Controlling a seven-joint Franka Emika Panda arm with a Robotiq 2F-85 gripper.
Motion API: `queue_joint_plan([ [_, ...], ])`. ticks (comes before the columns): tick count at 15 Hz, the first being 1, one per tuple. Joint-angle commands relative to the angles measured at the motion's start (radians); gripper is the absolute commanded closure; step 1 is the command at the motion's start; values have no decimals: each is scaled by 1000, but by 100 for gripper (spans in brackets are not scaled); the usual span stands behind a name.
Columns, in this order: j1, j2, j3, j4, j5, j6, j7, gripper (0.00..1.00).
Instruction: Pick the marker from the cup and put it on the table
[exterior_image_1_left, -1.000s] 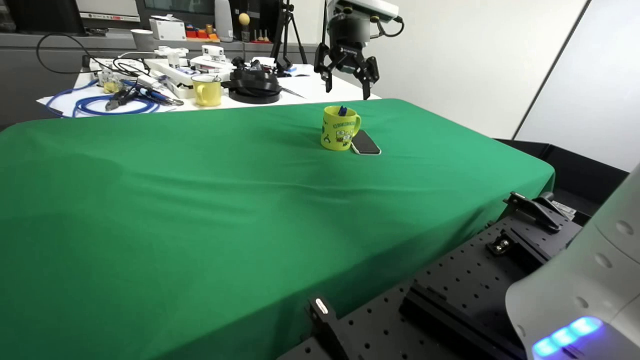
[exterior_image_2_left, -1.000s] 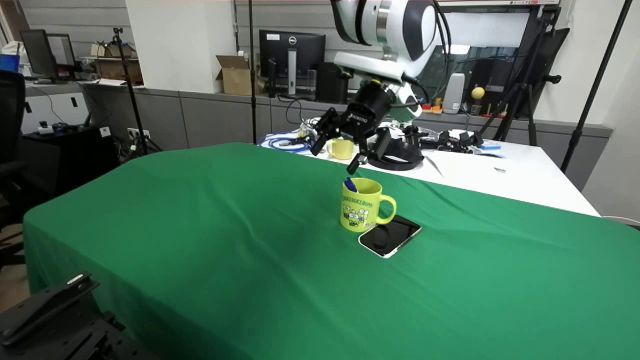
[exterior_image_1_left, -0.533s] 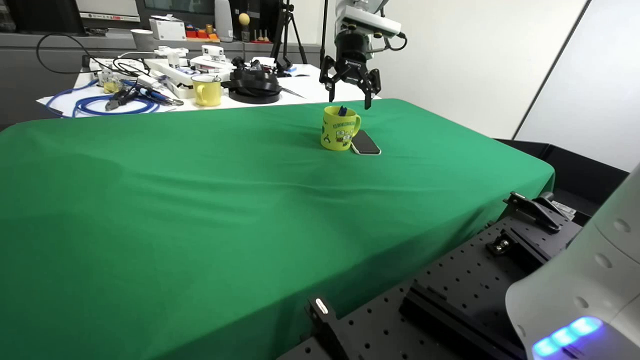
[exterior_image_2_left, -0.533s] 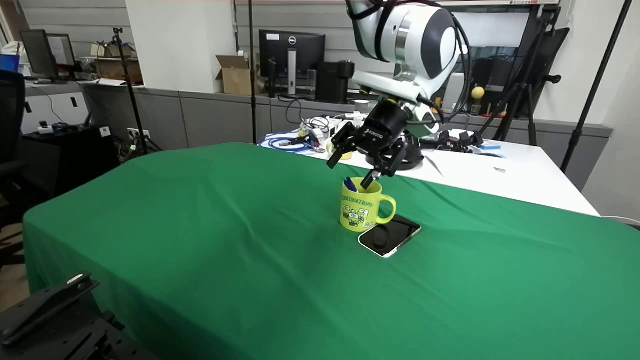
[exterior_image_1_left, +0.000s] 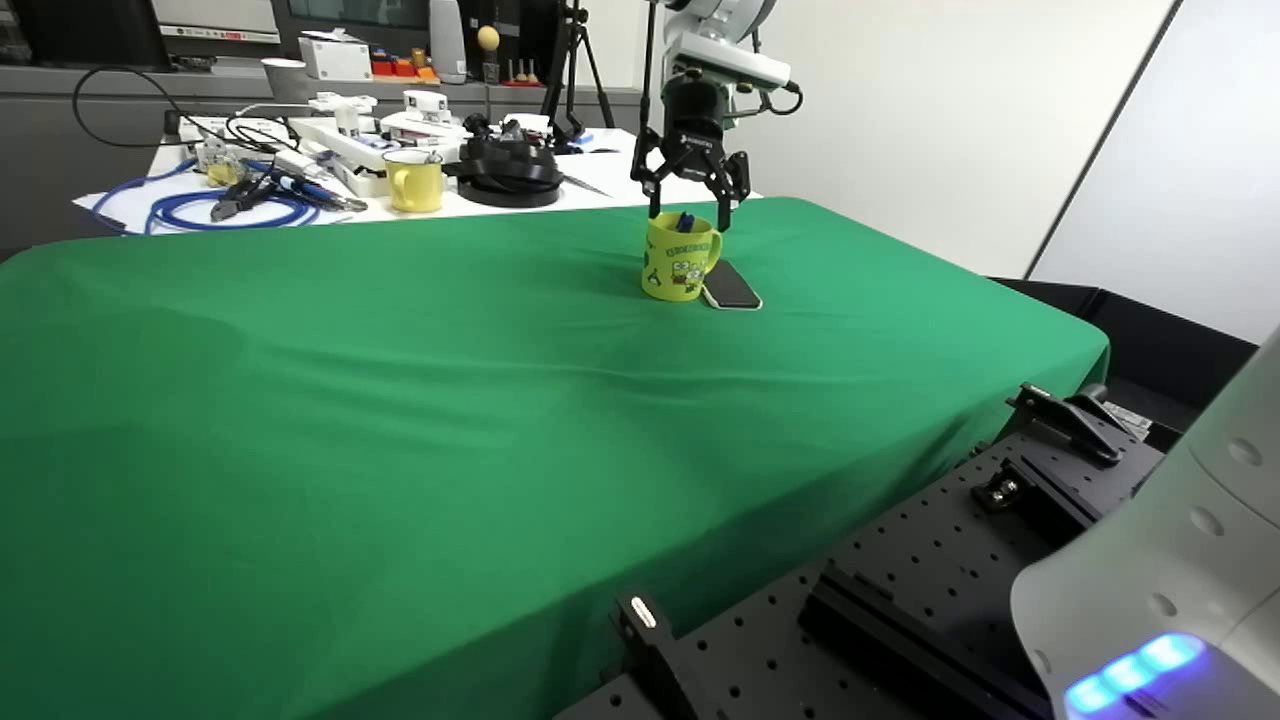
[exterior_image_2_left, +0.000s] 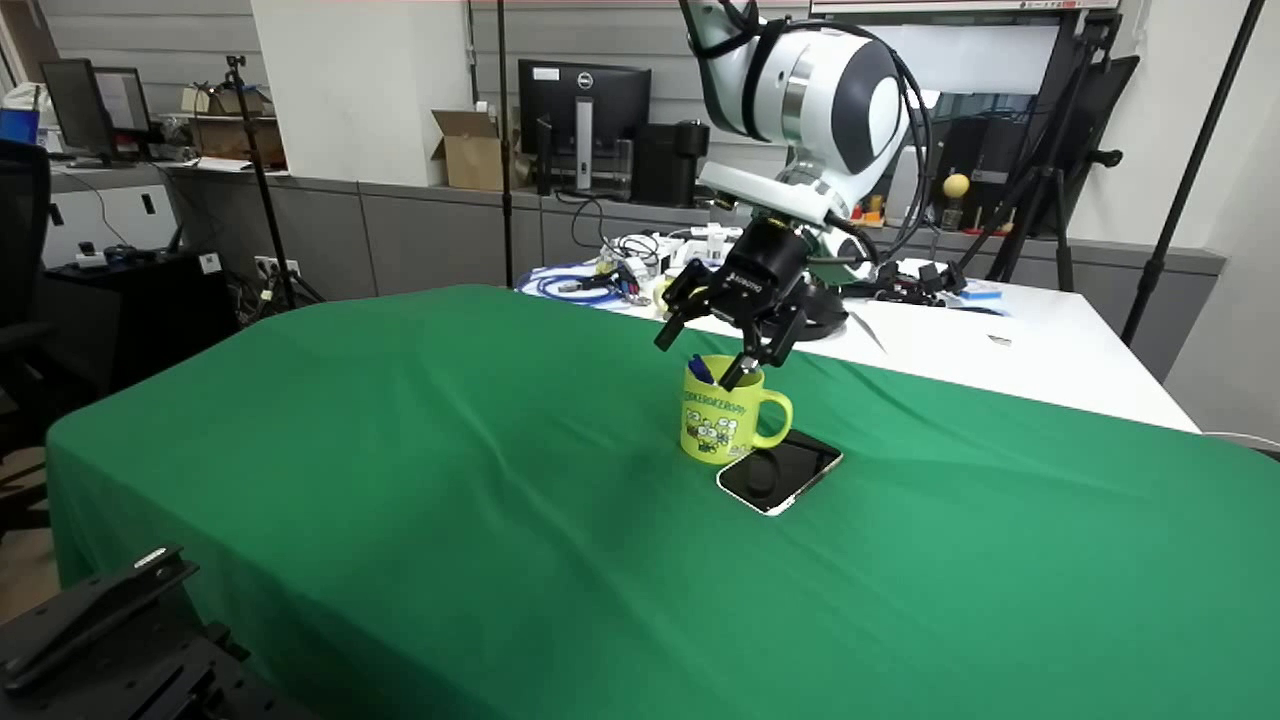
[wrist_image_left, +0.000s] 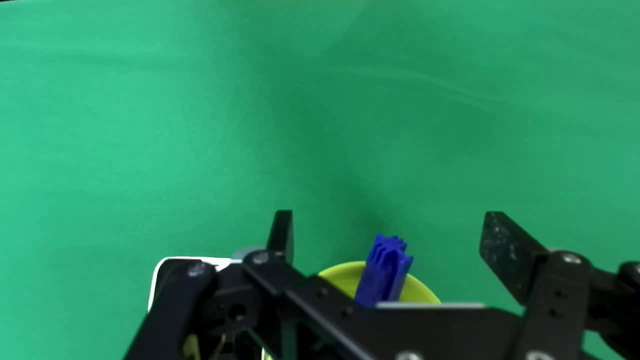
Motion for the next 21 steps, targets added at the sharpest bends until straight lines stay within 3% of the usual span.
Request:
queue_joint_plan([
  [1, 1, 13, 4, 30, -4, 9, 20, 33],
  [8, -8, 2, -1, 62, -15, -21, 16, 83],
  [11, -15, -2, -3, 91, -16, -50, 13, 99],
  [13, -25, -3, 0, 120, -10, -93, 9, 95],
  [21, -27, -5, 39, 208, 42, -289, -18, 95],
])
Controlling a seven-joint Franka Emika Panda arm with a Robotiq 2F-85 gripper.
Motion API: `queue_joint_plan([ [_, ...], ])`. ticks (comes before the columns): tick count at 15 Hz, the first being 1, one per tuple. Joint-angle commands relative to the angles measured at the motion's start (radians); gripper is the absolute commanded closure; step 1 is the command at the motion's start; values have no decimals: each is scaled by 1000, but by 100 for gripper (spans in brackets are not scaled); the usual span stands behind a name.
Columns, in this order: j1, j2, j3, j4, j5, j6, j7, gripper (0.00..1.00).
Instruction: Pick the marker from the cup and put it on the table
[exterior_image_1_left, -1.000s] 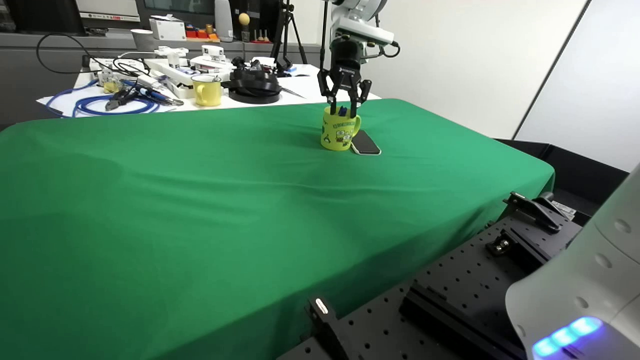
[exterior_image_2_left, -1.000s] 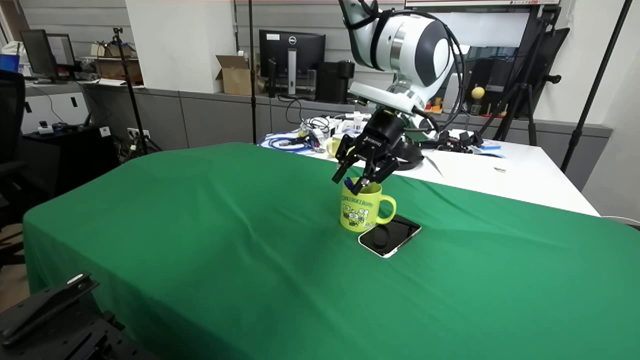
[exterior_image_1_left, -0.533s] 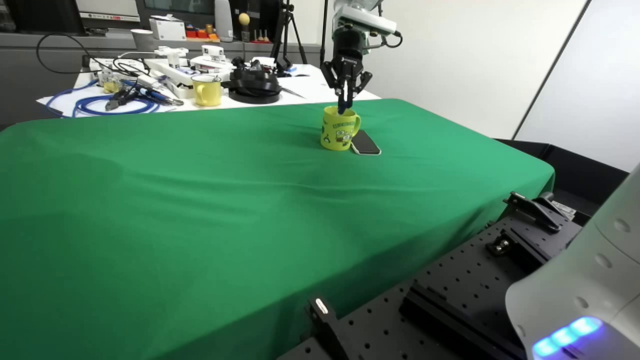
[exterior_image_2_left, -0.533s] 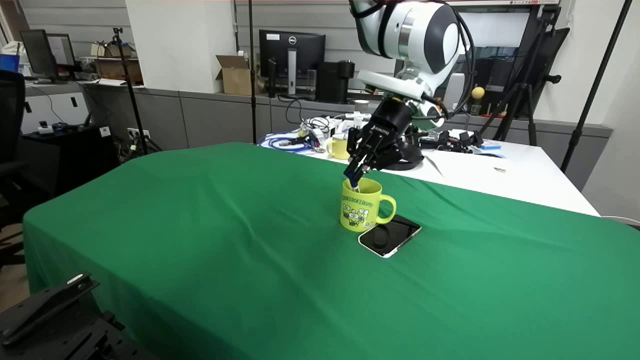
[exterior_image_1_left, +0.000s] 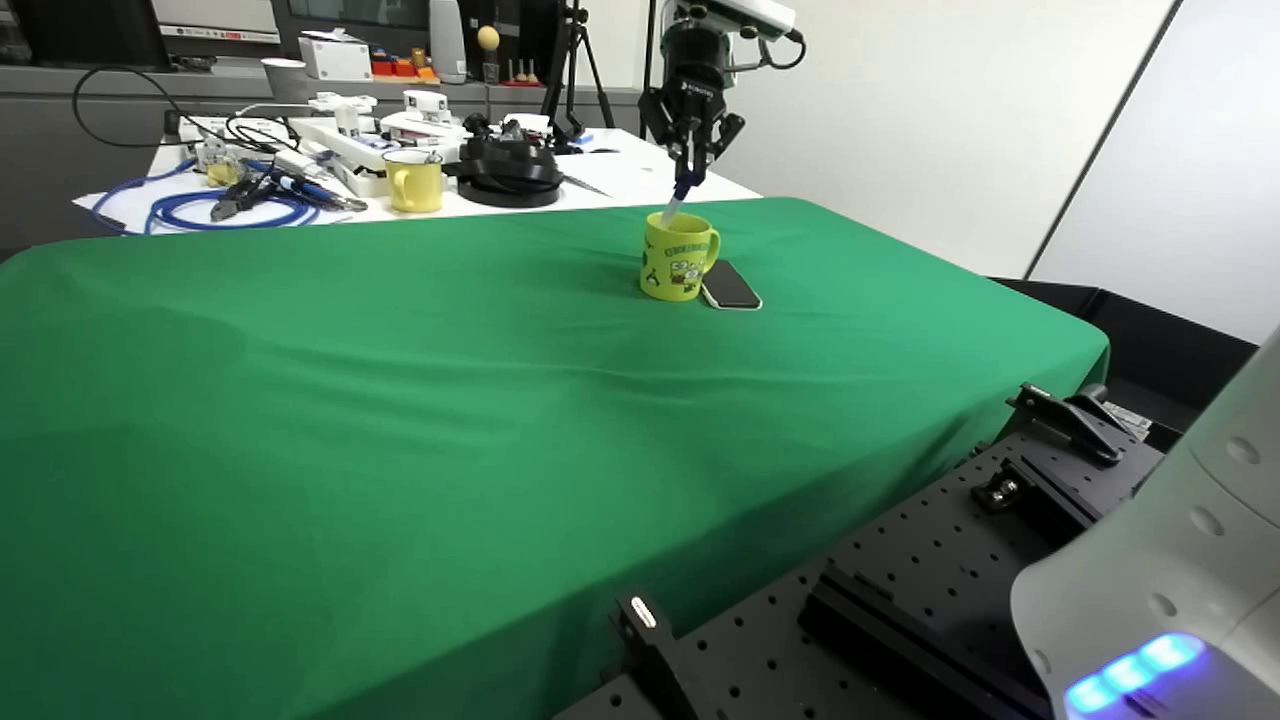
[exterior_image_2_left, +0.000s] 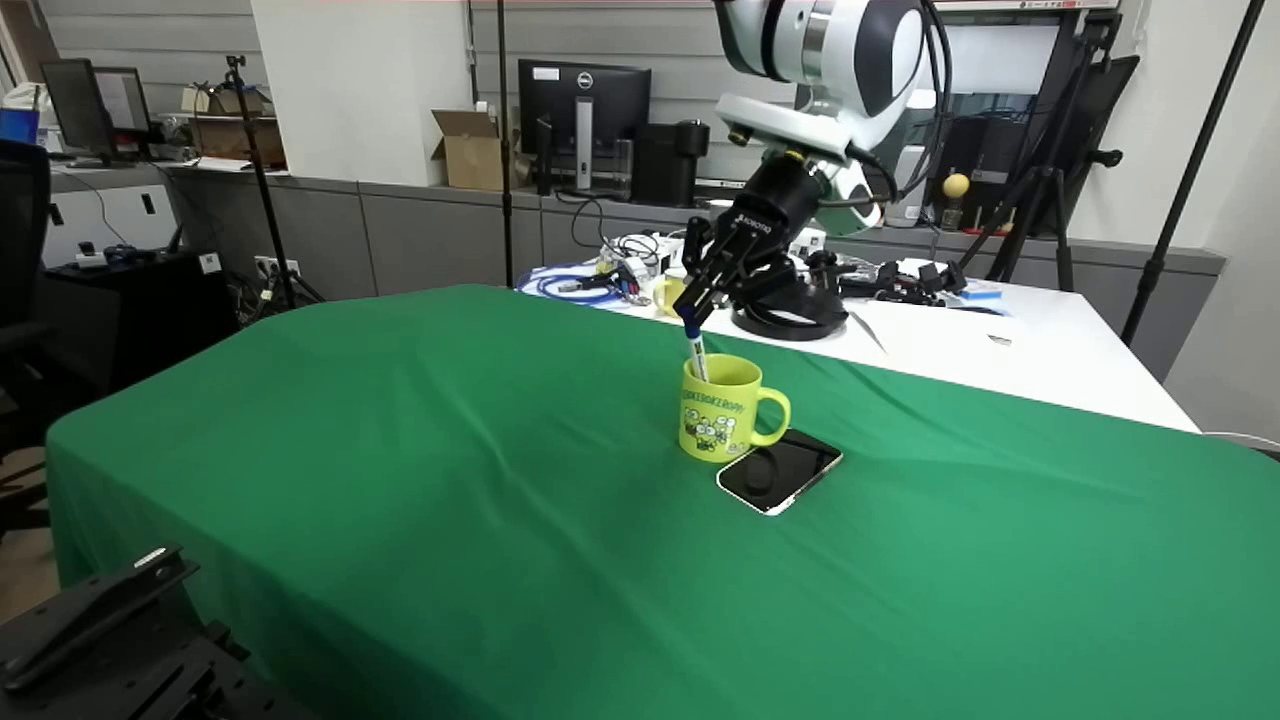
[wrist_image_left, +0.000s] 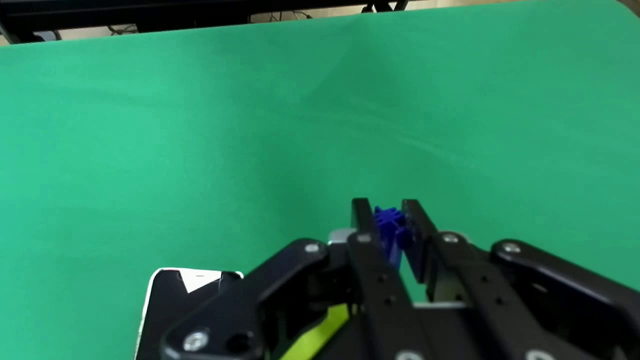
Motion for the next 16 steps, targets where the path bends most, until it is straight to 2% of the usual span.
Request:
queue_joint_plan([
  [1, -7, -5, 29, 81, 28, -123, -13, 95],
  [6, 39, -56, 58, 117, -3, -204, -63, 95],
  [10, 125, -104, 83, 60, -121, -128, -178, 95],
  [13, 191, -125, 103, -21, -213, 8, -224, 95],
  [16, 250, -137, 120, -150, -273, 232, -206, 95],
])
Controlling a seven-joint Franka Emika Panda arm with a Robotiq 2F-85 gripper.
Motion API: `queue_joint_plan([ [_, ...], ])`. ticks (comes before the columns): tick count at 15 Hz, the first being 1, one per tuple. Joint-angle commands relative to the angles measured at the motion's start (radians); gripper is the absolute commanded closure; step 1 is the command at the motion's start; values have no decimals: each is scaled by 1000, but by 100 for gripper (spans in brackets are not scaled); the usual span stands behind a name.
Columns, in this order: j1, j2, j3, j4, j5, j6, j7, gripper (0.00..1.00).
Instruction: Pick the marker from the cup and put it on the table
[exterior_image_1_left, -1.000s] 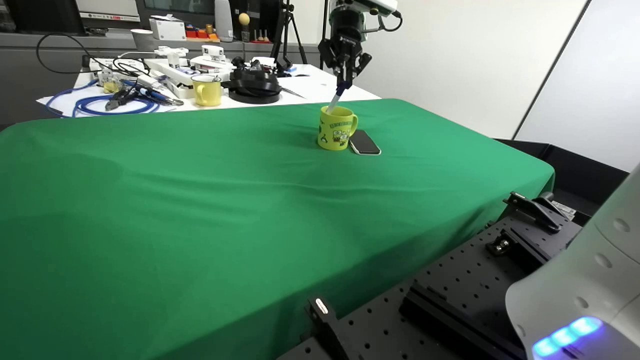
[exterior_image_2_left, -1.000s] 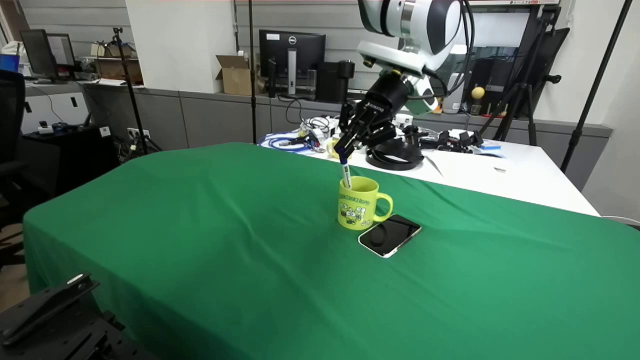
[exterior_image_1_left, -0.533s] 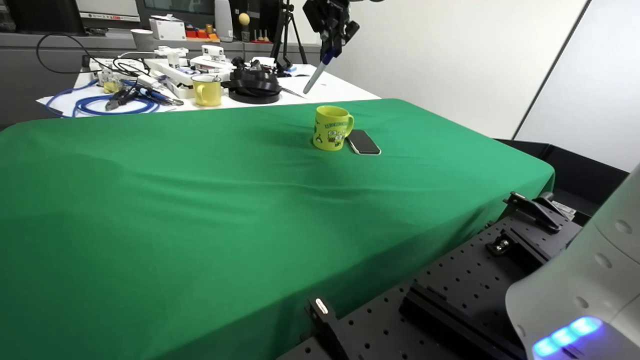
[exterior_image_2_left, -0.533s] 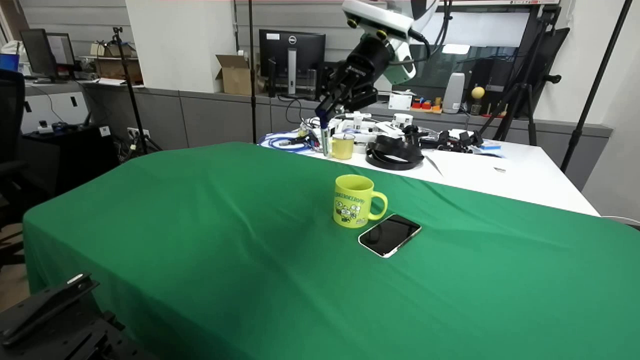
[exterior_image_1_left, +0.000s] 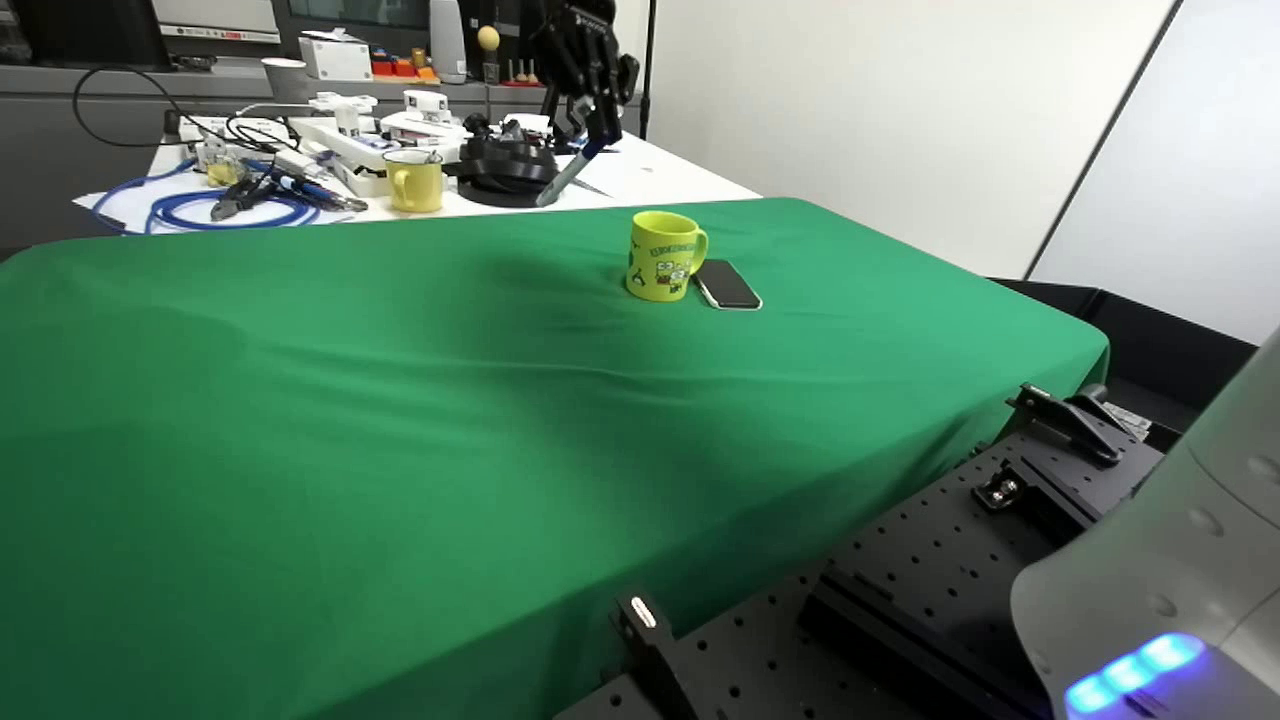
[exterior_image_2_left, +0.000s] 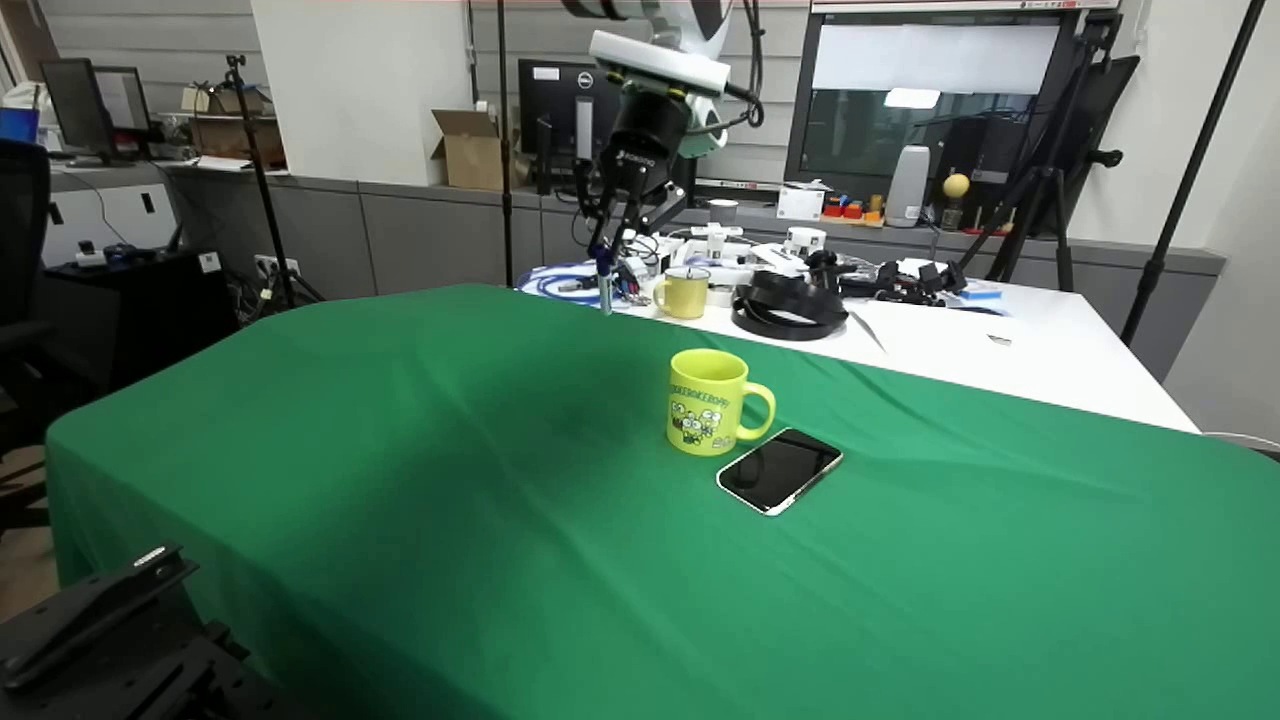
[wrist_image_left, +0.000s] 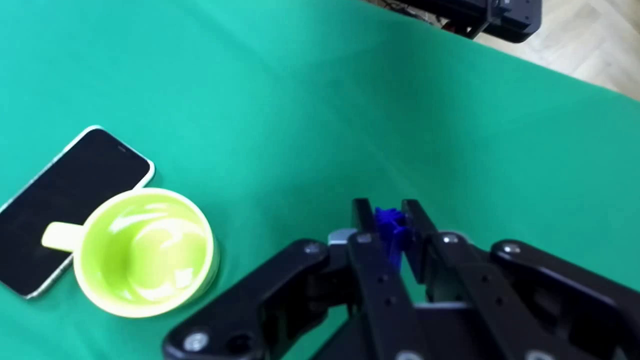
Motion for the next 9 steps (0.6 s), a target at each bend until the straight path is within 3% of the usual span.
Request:
queue_joint_plan([
  [1, 53, -49, 16, -190, -62, 265, 19, 95],
  [6, 100, -56, 23, -401, -82, 699, 71, 95],
  [9, 111, -55, 14, -485, -100, 863, 100, 95],
])
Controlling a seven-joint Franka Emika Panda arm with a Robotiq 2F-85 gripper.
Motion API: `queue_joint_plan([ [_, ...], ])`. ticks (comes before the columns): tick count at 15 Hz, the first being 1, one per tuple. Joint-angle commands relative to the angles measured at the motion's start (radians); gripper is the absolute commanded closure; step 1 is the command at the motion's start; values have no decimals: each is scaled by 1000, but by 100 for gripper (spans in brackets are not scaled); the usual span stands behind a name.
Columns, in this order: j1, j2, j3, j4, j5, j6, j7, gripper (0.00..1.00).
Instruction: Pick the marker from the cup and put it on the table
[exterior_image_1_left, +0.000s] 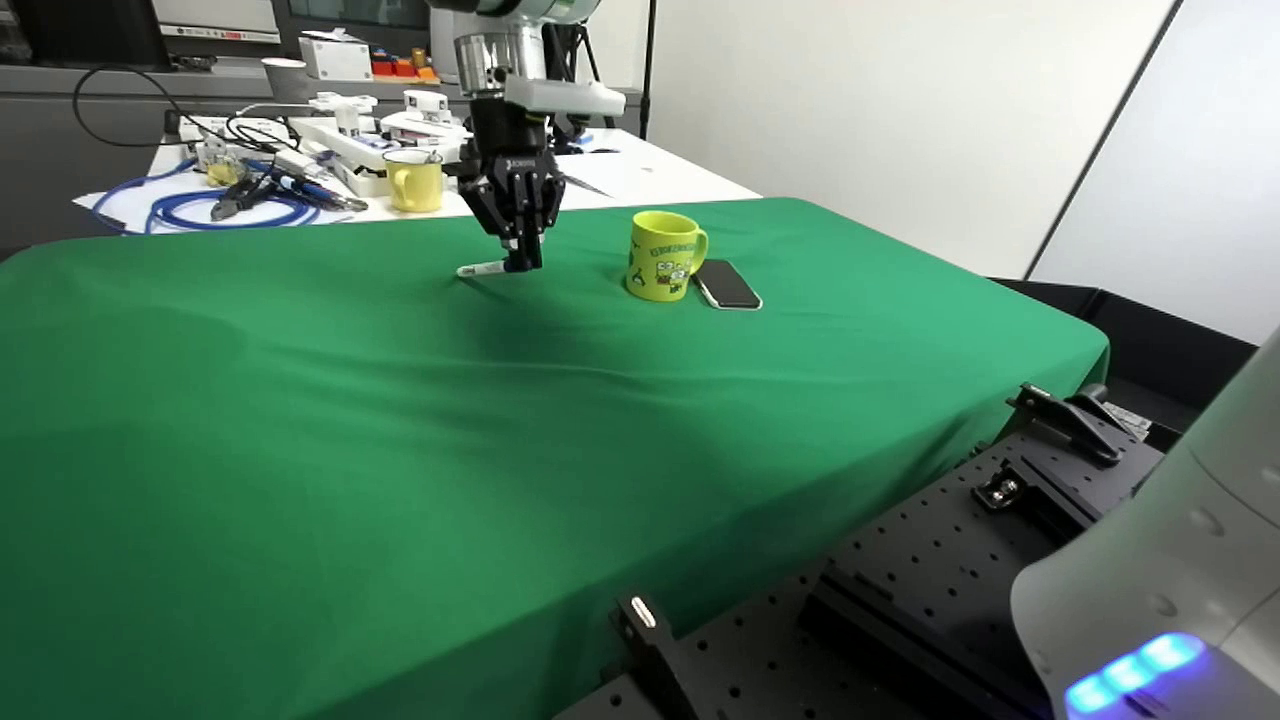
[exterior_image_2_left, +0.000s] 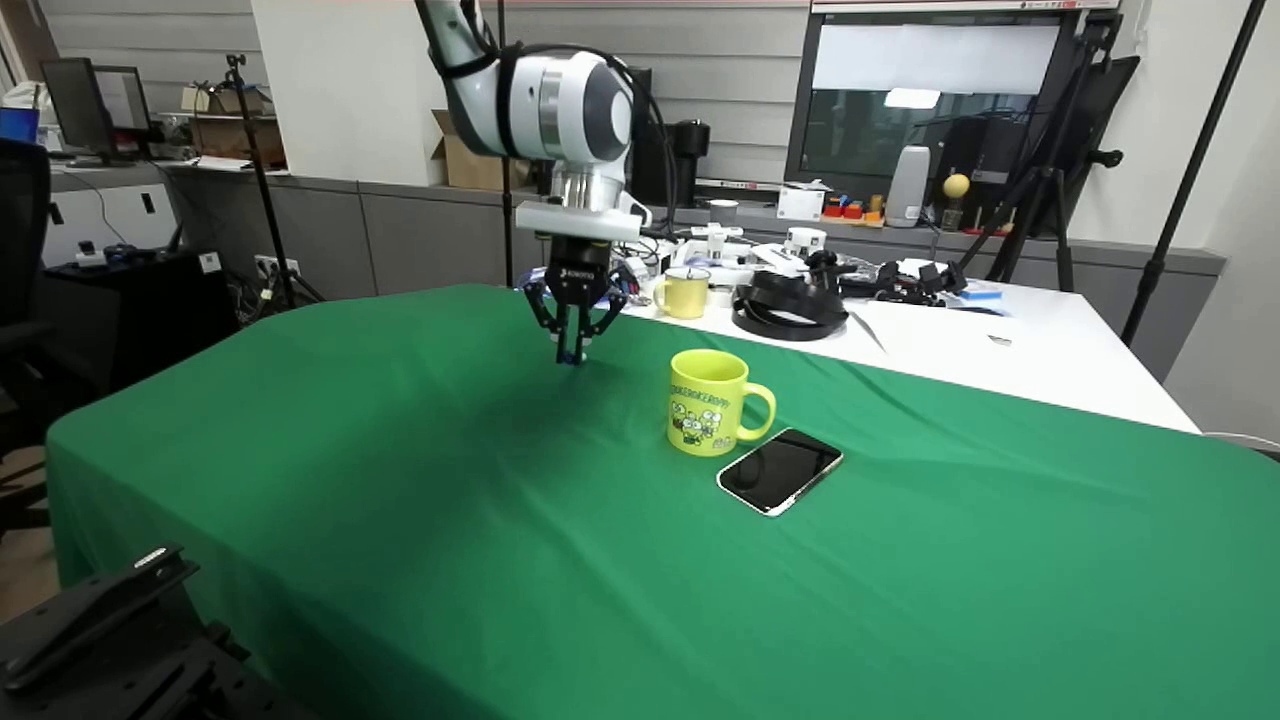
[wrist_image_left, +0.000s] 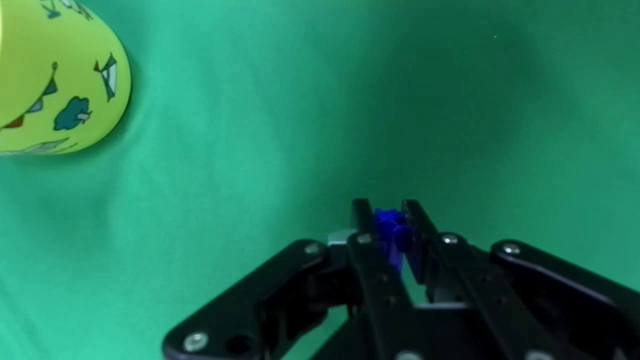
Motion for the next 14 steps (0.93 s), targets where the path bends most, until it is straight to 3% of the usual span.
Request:
queue_joint_plan([
  [1, 5, -52, -9, -129, -38, 142, 70, 95],
  [2, 4, -51, -11, -138, -39, 153, 79, 95],
  [3, 4, -54, -14, -145, -39, 150, 88, 56],
  [4, 3, -58, -16, -146, -41, 138, 95, 55],
  [12, -48, -192, 15, -85, 41, -142, 67, 2],
  [14, -59, -219, 16, -75, 64, -210, 60, 0],
])
